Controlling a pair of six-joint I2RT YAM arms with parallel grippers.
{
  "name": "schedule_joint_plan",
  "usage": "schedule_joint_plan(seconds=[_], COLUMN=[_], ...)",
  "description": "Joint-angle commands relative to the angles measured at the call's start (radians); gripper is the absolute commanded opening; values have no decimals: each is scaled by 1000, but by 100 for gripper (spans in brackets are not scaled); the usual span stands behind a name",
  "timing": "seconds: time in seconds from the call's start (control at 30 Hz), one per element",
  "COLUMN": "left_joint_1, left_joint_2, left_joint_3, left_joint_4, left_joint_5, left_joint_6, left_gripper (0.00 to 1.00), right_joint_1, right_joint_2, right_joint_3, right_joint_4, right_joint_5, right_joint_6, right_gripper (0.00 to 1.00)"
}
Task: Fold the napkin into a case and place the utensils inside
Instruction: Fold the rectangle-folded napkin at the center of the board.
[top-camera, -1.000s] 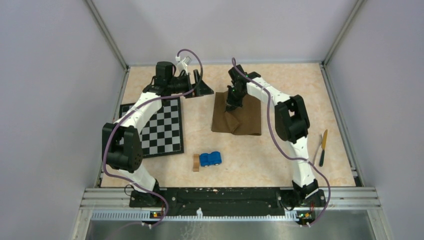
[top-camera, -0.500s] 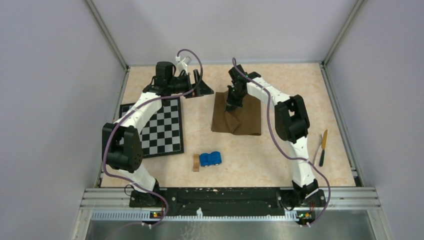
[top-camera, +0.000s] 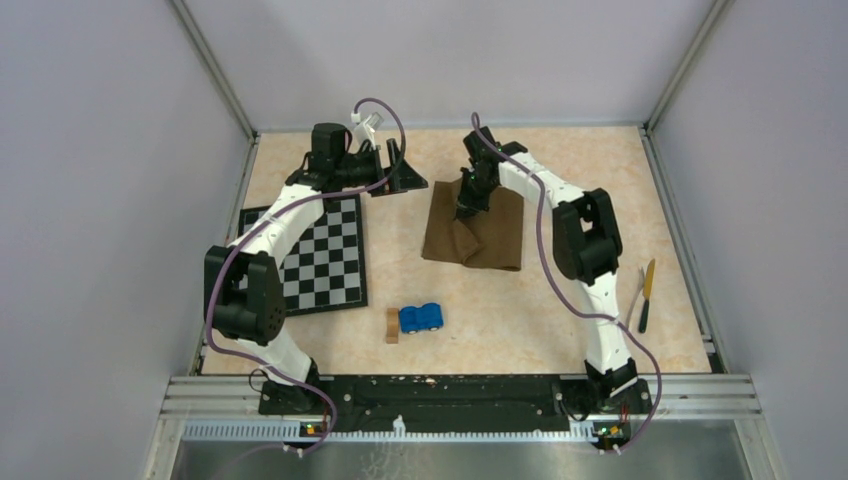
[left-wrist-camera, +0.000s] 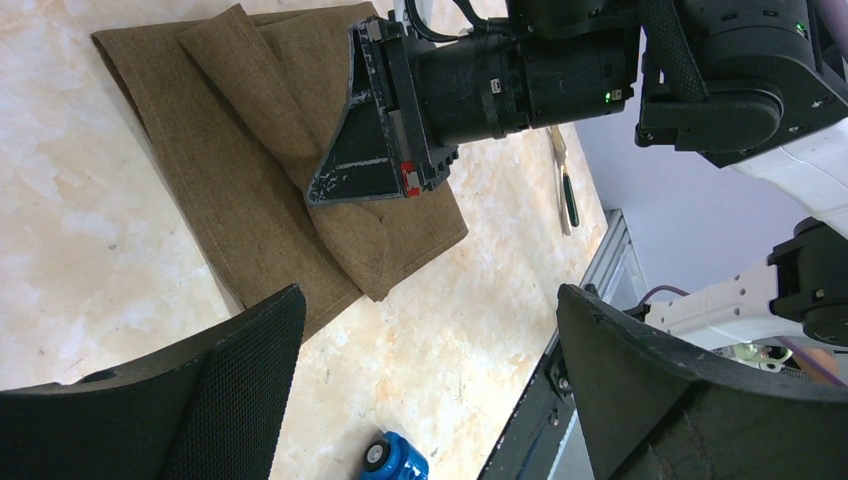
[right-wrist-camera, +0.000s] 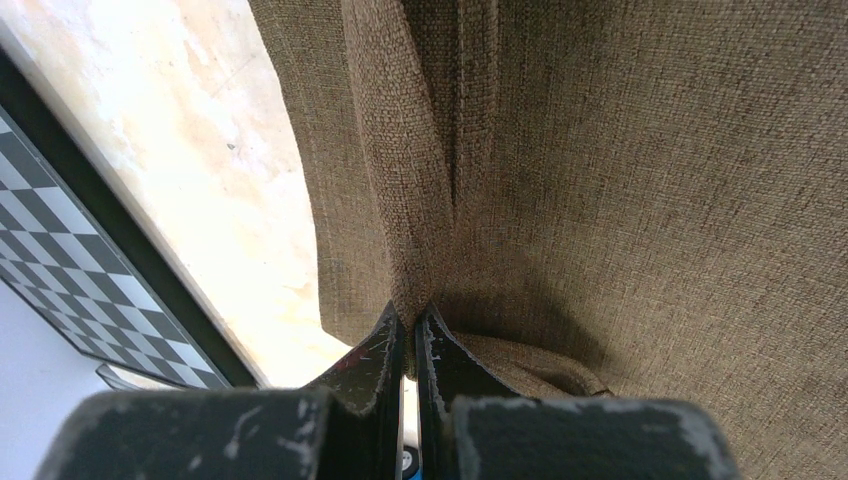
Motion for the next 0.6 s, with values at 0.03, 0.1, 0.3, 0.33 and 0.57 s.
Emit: schedule_joint_plan(seconds=[0.03, 0.1, 0.3, 0.33, 0.57], left_joint_1=[6, 6, 6, 7, 12], left_joint_2=[-15, -16, -15, -16, -20], left_joint_3=[-6, -6, -7, -6, 7], left_joint_4=[54, 55, 54, 56, 13], left_joint_5=[29, 30, 32, 33, -23], left_joint_6=[-2, -3, -3, -3, 42], left_gripper=[99, 99, 99, 99, 99], right_joint_1=[-15, -20, -22, -21, -71], right_joint_2=[-25, -22, -1, 7, -73], right_joint_3=[12, 2, -52, -58, -180], right_joint_4=[56, 75, 319, 388, 662], right_joint_5=[-12, -27, -207, -267, -462], right_joint_6=[15, 20, 31, 43, 142], right_gripper=[0, 0, 41, 45, 56])
